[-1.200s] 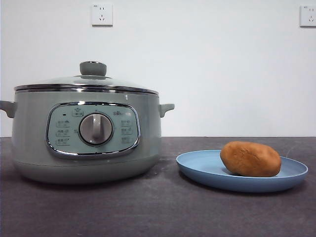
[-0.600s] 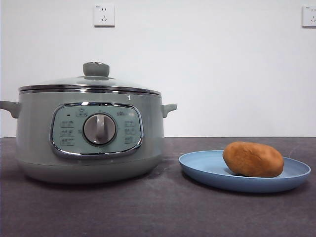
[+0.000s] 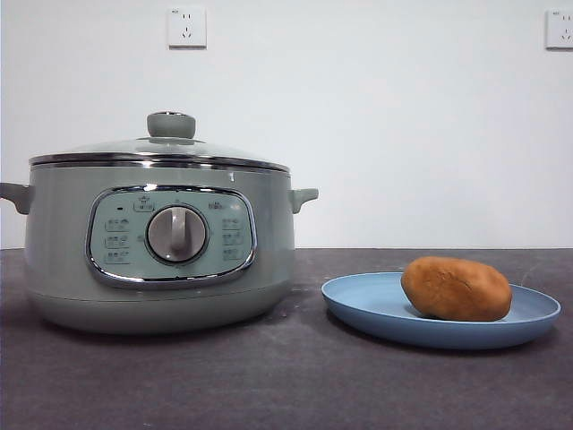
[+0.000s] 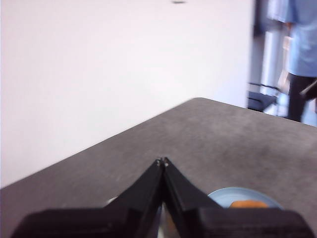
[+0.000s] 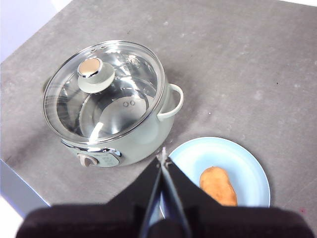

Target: Take the potato out from the steamer,put the potato on the plate,close the lid

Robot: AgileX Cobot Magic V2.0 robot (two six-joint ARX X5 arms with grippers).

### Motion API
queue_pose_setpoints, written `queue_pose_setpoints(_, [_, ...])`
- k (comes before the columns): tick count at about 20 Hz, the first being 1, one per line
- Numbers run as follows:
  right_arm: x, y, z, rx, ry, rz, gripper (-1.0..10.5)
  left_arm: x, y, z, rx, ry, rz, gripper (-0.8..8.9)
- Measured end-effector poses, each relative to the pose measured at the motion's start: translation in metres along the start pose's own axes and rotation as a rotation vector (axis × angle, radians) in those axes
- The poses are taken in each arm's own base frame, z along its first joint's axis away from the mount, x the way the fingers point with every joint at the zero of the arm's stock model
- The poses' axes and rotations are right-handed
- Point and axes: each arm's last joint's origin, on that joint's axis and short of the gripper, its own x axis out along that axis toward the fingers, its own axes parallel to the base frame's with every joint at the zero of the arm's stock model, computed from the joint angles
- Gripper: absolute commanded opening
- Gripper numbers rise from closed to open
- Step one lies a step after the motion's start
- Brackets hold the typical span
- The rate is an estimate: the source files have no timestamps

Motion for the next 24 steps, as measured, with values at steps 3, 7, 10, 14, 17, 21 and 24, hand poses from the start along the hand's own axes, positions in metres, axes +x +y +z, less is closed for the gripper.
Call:
queue_pose_setpoints(3, [0.0,0.0,0.0,0.0,0.0,0.0,0.0,-0.026,-0.006,-0.058,-0.042,0.025,0.124,-0.04])
queue_pose_setpoints(7, [0.0,0.0,0.0,0.0,0.0,0.0,0.0,-0.046,-0.017,-0.118,-0.049,0.02,0.209,-0.04])
queue_pose_setpoints(10, [0.0,0.0,0.0,0.0,0.0,0.0,0.0,-0.054,-0.022,-0.15,-0.04,-0.018,0.255,-0.04])
queue_pose_setpoints(14, [0.0,0.0,0.0,0.0,0.0,0.0,0.0,-0.055,-0.022,-0.188,-0.112,-0.021,0.322,-0.04])
queue_pose_setpoints(17, [0.0,0.0,0.0,0.0,0.0,0.0,0.0,-0.054,-0.021,-0.206,-0.168,-0.009,0.375,-0.04])
queue_pose_setpoints(21, [0.0,0.0,0.0,0.0,0.0,0.0,0.0,-0.057,-0.021,-0.212,-0.18,-0.038,0.468,-0.04])
queue_pose_setpoints(24, [0.0,0.0,0.0,0.0,0.0,0.0,0.0,-0.057,-0.02,-0.216,-0.197,-0.018,0.513,-0.04])
